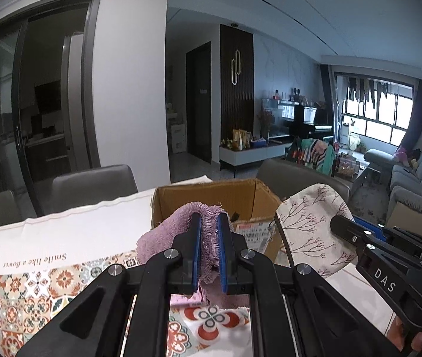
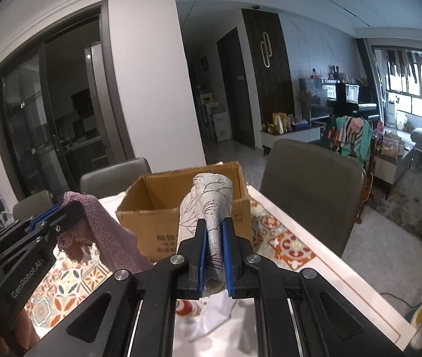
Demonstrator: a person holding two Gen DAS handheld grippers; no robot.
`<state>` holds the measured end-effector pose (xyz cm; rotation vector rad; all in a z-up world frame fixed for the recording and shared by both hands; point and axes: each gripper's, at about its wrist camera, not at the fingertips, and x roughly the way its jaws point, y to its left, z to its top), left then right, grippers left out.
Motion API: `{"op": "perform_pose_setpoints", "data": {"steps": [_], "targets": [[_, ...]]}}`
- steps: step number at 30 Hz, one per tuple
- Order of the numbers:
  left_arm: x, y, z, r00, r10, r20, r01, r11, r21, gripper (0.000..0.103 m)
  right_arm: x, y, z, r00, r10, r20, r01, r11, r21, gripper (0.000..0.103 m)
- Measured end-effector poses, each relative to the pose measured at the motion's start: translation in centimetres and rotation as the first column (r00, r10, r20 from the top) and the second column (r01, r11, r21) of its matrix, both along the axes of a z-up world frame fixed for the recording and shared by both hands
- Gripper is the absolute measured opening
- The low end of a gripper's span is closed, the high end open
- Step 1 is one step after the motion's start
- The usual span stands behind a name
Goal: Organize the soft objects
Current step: 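Lift and carry the towel and floral pouch over the box with both tools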
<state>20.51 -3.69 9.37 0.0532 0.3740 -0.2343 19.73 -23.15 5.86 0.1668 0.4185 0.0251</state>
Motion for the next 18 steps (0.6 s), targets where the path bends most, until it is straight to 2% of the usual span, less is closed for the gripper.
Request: {"op": "perform_pose_setpoints", "data": {"steps": [11,18], "targets": [[2.1,0.3,2.2,0.999,-0.006,0.053,0.006,1.000,-0.004,0.012,1.9,0.6,2.4,0.998,0.013,0.064,-0.011,1.000,-0.025,0.012],[3.5,0.3,2.5,0.998,-0.011,0.068,0.012,1.000,-0.010,0.012,3.5,1.0,3.7,0.995,0.018,0.099,-0.013,0.999,-0.050,0.012]]}}
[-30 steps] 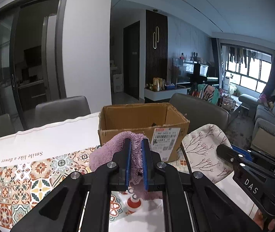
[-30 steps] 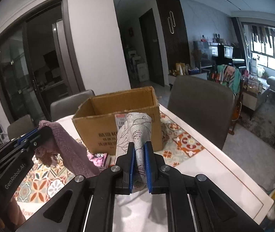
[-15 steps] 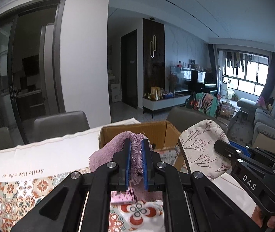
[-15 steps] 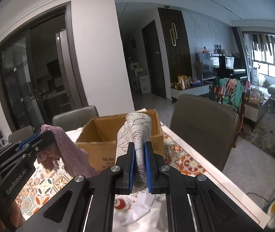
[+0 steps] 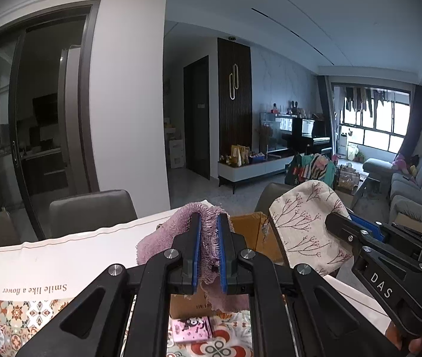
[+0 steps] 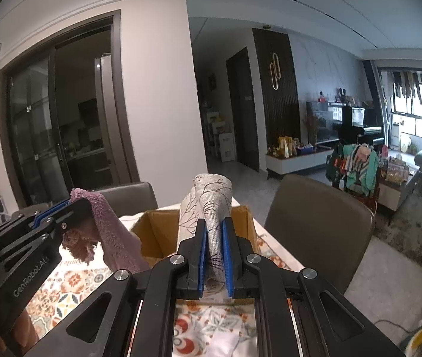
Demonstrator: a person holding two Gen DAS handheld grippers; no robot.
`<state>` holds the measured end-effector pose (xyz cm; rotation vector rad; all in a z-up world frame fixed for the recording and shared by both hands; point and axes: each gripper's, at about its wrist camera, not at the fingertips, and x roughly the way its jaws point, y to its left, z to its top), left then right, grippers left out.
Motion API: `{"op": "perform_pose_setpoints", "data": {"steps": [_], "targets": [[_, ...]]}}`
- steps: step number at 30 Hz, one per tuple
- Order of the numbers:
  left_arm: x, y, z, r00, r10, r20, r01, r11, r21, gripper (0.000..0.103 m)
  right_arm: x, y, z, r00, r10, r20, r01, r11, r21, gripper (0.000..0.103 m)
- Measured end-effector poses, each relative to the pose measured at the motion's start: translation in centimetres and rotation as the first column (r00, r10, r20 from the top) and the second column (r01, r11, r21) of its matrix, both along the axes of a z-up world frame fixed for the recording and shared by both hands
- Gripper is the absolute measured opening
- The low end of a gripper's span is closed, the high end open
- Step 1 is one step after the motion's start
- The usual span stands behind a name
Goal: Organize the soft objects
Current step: 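Lift and carry the towel and floral pouch over the box with both tools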
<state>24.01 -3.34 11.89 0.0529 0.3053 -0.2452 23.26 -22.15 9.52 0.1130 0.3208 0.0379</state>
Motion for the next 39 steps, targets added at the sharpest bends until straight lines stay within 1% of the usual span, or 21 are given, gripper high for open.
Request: {"op": "perform_pose_setpoints", "data": {"steps": [5,11,17,23,28,32,39], "targets": [[0.8,-0.3,0.3,1.000,-0.001,0.016,0.001,1.000,-0.001,0.012,1.0,0.2,0.4,1.000,0.005,0.009,-0.005,1.000,-0.006,0.012],[2.8,-0.8,0.8,0.999,-0.006,0.036,0.006,1.000,0.007,0.012,2.6,0.4,0.7,1.000,0.002,0.021,-0.002,1.000,-0.020,0.012],[5.1,-0.8,0.4,0.999,-0.006,0.034,0.005,1.000,0.011,0.012,4.7,0.3,0.6,1.000,0.000,0.014,0.001,1.000,-0.019,0.012],[7.4,-1.0,-0.2,1.000,-0.009,0.011,0.009,1.000,0.008,0.012,6.7,0.3,0.0,1.000,-0.007,0.000,0.007,1.000,-0.026,0.012],[9.4,-1.2,-1.4,1.000,-0.008,-0.016,0.008,1.000,0.011,0.012,8.3,0.7,-0.9,1.000,-0.008,-0.025,0.007,1.000,-0.029,0.012],[11.7,-1.8,-2.6,0.999,-0.010,-0.049,0.012,0.999,0.036,0.012,9.9,0.7,-1.9,0.998,-0.012,-0.055,0.010,0.999,-0.041,0.012],[14.3,-2.7,-4.6,0.994,-0.015,-0.104,0.022,0.998,0.062,0.012,12.3,0.7,-3.6,0.993,-0.026,-0.116,0.019,0.998,-0.060,0.012]]}}
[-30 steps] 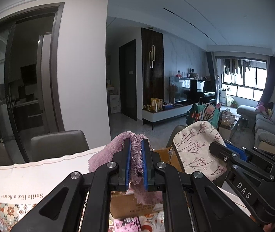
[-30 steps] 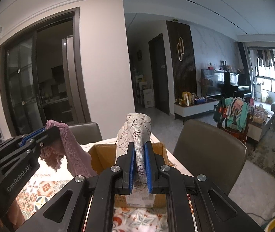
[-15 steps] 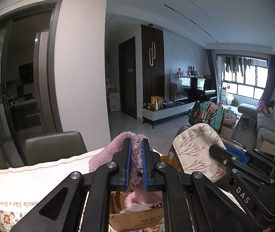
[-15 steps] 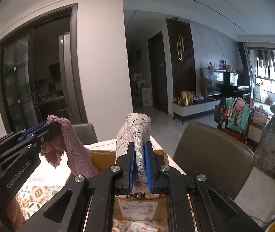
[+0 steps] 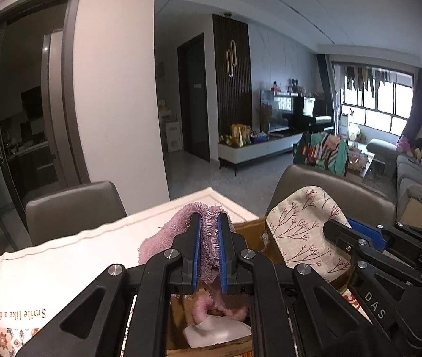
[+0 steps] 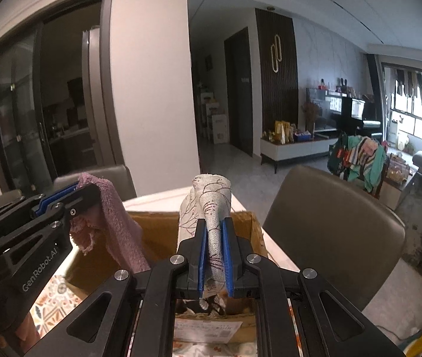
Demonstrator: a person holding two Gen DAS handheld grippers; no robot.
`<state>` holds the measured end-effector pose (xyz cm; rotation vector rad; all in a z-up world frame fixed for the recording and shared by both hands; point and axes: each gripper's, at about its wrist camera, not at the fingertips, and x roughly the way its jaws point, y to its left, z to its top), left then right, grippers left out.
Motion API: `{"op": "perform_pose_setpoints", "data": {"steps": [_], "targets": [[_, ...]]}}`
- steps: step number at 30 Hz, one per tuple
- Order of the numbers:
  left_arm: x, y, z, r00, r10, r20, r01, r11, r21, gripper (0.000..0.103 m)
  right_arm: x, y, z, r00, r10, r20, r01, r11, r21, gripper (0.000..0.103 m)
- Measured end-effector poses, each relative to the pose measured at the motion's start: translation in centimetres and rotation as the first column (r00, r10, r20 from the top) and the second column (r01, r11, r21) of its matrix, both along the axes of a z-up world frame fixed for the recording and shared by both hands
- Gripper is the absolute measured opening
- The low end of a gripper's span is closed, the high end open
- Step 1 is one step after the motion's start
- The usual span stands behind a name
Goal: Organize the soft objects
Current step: 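Lift and carry the towel and floral pouch over the box with both tools, then open both tools dropping the towel and floral pouch into the box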
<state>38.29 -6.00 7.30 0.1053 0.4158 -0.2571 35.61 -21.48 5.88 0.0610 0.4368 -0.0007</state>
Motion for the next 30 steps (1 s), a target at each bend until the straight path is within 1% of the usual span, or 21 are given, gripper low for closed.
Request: {"op": "perform_pose_setpoints", "data": {"steps": [5,9,11,15,17,18,19,21,22,23,27,30], "targets": [[1.6,-0.3,-1.8,0.997,-0.011,-0.073,0.012,1.000,0.001,0.012,1.6,-0.2,-1.5,0.998,0.001,-0.063,-0.002,1.000,-0.017,0.012],[2.2,-0.9,-3.5,0.991,-0.018,-0.131,0.023,0.999,0.032,0.012,2.3,0.1,-2.7,0.994,0.004,-0.110,-0.007,1.000,-0.025,0.012],[2.4,-1.2,-4.0,0.988,-0.021,-0.153,0.029,0.998,0.050,0.012,2.7,0.1,-3.3,0.991,0.007,-0.135,-0.011,0.999,-0.030,0.012],[2.3,-1.4,-4.6,0.982,-0.032,-0.186,0.044,0.997,0.062,0.013,3.3,0.1,-4.1,0.984,0.010,-0.175,-0.016,0.999,-0.035,0.012],[2.2,-1.3,-4.5,0.982,-0.028,-0.188,0.040,0.997,0.061,0.018,3.4,0.1,-4.5,0.982,0.021,-0.189,-0.028,0.999,-0.033,0.014],[2.1,-1.2,-4.5,0.982,-0.029,-0.189,0.041,0.997,0.059,0.022,3.4,0.1,-4.6,0.981,0.021,-0.192,-0.030,0.999,-0.041,0.014],[2.0,-1.2,-4.5,0.981,-0.030,-0.191,0.041,0.998,0.057,0.028,3.4,0.2,-4.5,0.981,0.022,-0.192,-0.032,0.998,-0.049,0.016],[1.7,-0.9,-4.4,0.982,-0.032,-0.188,0.042,0.998,0.049,0.032,3.2,0.4,-4.2,0.981,0.027,-0.190,-0.040,0.997,-0.067,0.030],[1.5,-0.8,-4.3,0.983,-0.030,-0.183,0.040,0.998,0.049,0.033,3.1,0.4,-4.1,0.982,0.027,-0.185,-0.041,0.997,-0.070,0.041],[1.5,-0.8,-4.1,0.984,-0.026,-0.178,0.036,0.998,0.050,0.033,2.9,0.5,-4.0,0.984,0.022,-0.175,-0.035,0.997,-0.071,0.046],[0.5,-0.3,-3.3,0.988,-0.027,-0.152,0.034,0.999,0.042,0.041,2.0,0.4,-3.1,0.990,0.006,-0.143,-0.018,0.997,-0.076,0.049],[-0.5,0.1,-2.5,0.990,-0.036,-0.135,0.042,0.998,0.047,0.052,1.2,0.2,-2.4,0.991,0.000,-0.130,-0.009,0.998,-0.069,0.052]]}}
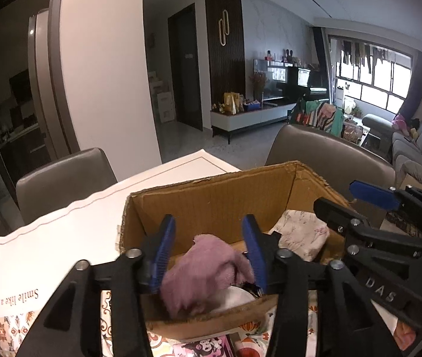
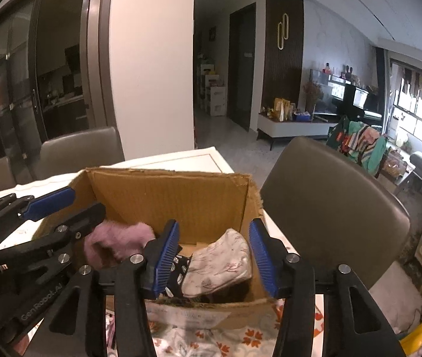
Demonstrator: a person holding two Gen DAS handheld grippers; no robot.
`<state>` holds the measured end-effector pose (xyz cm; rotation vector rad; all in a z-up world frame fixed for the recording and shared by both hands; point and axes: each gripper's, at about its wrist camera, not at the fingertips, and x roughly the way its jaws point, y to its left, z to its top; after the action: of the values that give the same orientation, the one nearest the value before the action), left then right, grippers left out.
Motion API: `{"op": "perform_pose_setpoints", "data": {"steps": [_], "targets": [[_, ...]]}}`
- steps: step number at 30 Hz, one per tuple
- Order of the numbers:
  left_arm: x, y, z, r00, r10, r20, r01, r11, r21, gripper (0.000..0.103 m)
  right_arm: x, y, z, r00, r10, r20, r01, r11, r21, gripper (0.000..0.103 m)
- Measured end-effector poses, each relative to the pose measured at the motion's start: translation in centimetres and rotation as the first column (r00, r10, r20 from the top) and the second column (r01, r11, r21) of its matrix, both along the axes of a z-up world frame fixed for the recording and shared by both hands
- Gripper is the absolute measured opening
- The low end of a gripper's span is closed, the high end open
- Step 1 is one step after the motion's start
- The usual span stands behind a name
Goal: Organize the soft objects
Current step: 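Open both tools dropping the towel and floral pouch into the box, then move both open tools down toward the pink tissue pack and white cloth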
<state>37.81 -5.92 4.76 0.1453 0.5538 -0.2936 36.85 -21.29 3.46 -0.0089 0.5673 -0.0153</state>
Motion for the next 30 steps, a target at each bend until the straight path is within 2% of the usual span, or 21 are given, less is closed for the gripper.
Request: {"op": "perform_pose_setpoints", "data": {"steps": [2,8,14,17,23,30], "targets": [[-1.0,0.3,0.5,1.000,0.002,0.017,-0.002,1.000,0.001,0.053,-0.7,-0.4,0.6,1.000,-0.014,0.008,0.014,1.000,0.010,0.060],[-3.9,1.3,1.8,0.999,0.029,0.039,-0.029,1.000,-0.004,0.056,-3.4,-0.4,2.0,0.999,-0.038,0.022,0.038,0.999,0.021,0.071],[-6.6,2.4,2.4,0.997,0.059,0.048,-0.059,0.998,-0.006,0.058,-5.5,0.0,2.7,0.999,-0.028,0.028,0.027,0.999,0.032,0.077],[-7.7,3.0,2.5,0.996,0.073,0.050,-0.073,0.997,-0.007,0.058,-6.5,0.2,2.7,0.999,-0.019,0.028,0.018,0.999,0.046,0.087],[-9.4,4.0,2.3,0.994,0.102,0.042,-0.102,0.995,-0.004,0.059,-7.9,1.2,2.4,1.000,0.002,0.000,-0.002,0.999,0.037,0.092],[-10.6,5.3,1.5,0.991,0.129,0.025,-0.129,0.992,0.004,0.064,-9.5,1.8,1.7,0.999,-0.037,-0.003,0.037,0.999,0.029,0.095]]}}
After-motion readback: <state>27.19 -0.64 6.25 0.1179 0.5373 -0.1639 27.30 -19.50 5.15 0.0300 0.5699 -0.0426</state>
